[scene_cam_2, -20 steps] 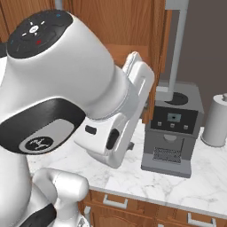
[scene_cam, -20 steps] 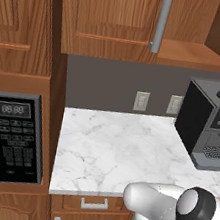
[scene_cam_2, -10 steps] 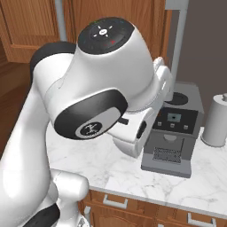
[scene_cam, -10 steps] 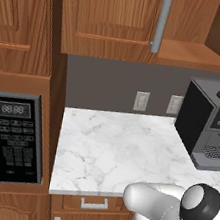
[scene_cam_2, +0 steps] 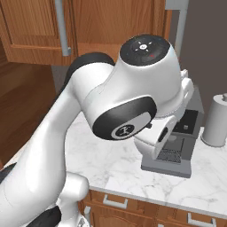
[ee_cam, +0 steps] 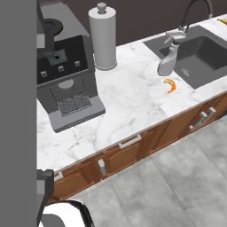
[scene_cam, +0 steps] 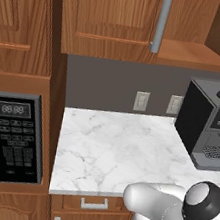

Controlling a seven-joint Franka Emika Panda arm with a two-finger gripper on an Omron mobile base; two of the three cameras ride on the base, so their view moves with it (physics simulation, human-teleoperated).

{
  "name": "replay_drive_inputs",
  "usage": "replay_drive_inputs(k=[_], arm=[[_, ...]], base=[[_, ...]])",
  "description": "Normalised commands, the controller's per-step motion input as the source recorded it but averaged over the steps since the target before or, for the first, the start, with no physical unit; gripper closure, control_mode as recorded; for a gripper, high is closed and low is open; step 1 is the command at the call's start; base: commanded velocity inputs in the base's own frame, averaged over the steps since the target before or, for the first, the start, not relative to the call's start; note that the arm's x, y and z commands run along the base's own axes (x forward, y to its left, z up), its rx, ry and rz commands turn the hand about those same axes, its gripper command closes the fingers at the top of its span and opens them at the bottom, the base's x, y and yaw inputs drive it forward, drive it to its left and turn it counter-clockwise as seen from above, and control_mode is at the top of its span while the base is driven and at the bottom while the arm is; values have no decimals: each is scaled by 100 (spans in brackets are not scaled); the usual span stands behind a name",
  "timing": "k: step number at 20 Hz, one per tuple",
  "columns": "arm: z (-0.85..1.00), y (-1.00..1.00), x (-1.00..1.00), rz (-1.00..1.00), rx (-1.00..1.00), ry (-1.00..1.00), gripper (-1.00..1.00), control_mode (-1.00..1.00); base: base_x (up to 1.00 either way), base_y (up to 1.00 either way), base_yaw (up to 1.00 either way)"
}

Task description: Open the cabinet. Pick the spray and place it next to the sink. Then close the cabinet.

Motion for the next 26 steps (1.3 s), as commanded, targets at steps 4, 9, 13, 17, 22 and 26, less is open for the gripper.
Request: replay_drive_inputs(k=[4, 9, 13, 17, 22, 26], arm=[[-8, -38, 27, -3, 10, 3, -100, -100], [-1, -28, 21, 0, 13, 2, -100, -100], [3, -11, 24, 3, 13, 0, -100, -100], [10, 3, 6, 14, 4, 0, -100, -100], [12, 2, 14, 19, 1, 0, -100, -100], [13, 5, 2, 22, 3, -1, -100, -100]], base=[[0, 0, 0], [0, 0, 0], [0, 0, 0], [0, 0, 0], [0, 0, 0], [0, 0, 0]])
